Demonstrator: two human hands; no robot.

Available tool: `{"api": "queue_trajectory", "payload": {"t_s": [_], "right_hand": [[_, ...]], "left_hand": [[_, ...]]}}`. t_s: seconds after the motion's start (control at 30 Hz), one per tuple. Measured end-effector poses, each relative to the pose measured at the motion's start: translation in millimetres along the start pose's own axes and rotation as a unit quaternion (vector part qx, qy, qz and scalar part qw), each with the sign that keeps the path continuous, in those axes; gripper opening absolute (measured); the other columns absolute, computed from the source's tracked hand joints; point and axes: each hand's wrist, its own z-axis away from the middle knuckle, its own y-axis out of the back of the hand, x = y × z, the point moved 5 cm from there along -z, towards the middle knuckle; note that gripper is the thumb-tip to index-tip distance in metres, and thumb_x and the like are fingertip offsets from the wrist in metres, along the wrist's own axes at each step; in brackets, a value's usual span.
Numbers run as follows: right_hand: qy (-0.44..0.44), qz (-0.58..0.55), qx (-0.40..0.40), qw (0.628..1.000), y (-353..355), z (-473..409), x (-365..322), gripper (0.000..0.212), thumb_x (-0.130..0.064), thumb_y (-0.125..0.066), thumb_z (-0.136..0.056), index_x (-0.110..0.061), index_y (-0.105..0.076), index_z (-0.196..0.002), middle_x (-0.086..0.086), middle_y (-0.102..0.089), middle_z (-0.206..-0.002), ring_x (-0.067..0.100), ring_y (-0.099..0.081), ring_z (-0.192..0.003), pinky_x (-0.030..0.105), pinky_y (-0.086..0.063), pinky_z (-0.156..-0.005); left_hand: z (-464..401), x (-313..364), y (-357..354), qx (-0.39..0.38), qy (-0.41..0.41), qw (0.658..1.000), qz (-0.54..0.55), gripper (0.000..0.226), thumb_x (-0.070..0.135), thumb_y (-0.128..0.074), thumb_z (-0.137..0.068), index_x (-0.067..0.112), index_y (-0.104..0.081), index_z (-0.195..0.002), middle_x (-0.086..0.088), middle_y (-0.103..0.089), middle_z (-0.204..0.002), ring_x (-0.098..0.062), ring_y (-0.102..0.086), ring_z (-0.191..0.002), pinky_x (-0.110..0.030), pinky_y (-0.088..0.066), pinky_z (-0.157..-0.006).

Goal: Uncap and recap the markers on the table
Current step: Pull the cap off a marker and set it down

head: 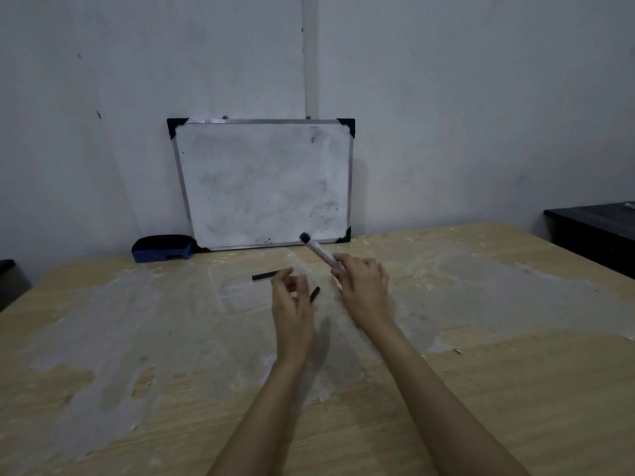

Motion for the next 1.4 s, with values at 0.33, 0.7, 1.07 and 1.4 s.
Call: {"api": "queue_trajectory", "payload": {"t_s": [0.33,0.7,1.07,1.4], "right_hand": [[0.005,0.014,-0.039,0.999,-8,8,14,0.054,-0.062,-0.021,-0.077,-0.024,-0.059,-0.076,-0.014,-0.037,-0.060,0.014,-0.033,-0.090,0.030,-0.020,-0.074],[-0.062,0.066,0.084,0.992,-6,11,23,0.059,-0.054,-0.029,-0.071,-0.017,-0.075,-0.066,0.004,-0.064,-0.058,0.022,-0.044,-0.081,0.032,-0.021,-0.071],[-0.025,0.164,0.230,0.959,9,13,37,0.043,-0.044,-0.046,-0.080,-0.015,-0.063,-0.054,0.002,-0.064,-0.051,0.018,-0.038,-0.080,0.033,-0.022,-0.066],[-0.021,0.064,0.151,0.986,-6,13,40,0.047,-0.054,-0.044,-0.076,-0.014,-0.067,-0.067,0.004,-0.070,-0.062,0.031,-0.053,-0.084,0.032,-0.027,-0.071]], "left_hand": [[-8,-8,7,-0.077,-0.070,0.991,-0.079,0.019,0.021,-0.039,-0.095,0.008,-0.050,-0.088,0.001,-0.051,-0.072,-0.009,-0.046,-0.062,-0.026,-0.037,-0.059],[-9,-15,-3,-0.164,-0.084,0.961,-0.207,0.038,0.020,-0.032,-0.097,0.032,-0.031,-0.061,0.008,-0.037,-0.063,-0.008,-0.036,-0.059,-0.019,-0.029,-0.054],[-26,-33,37,-0.063,0.068,0.986,-0.137,0.046,0.026,-0.029,-0.098,0.015,-0.041,-0.055,-0.002,-0.043,-0.057,-0.022,-0.044,-0.059,-0.031,-0.030,-0.053],[-20,-30,33,-0.042,-0.031,0.912,-0.408,0.039,0.035,-0.046,-0.091,0.000,-0.049,-0.108,-0.018,-0.054,-0.110,-0.030,-0.047,-0.106,-0.037,-0.044,-0.083]]}}
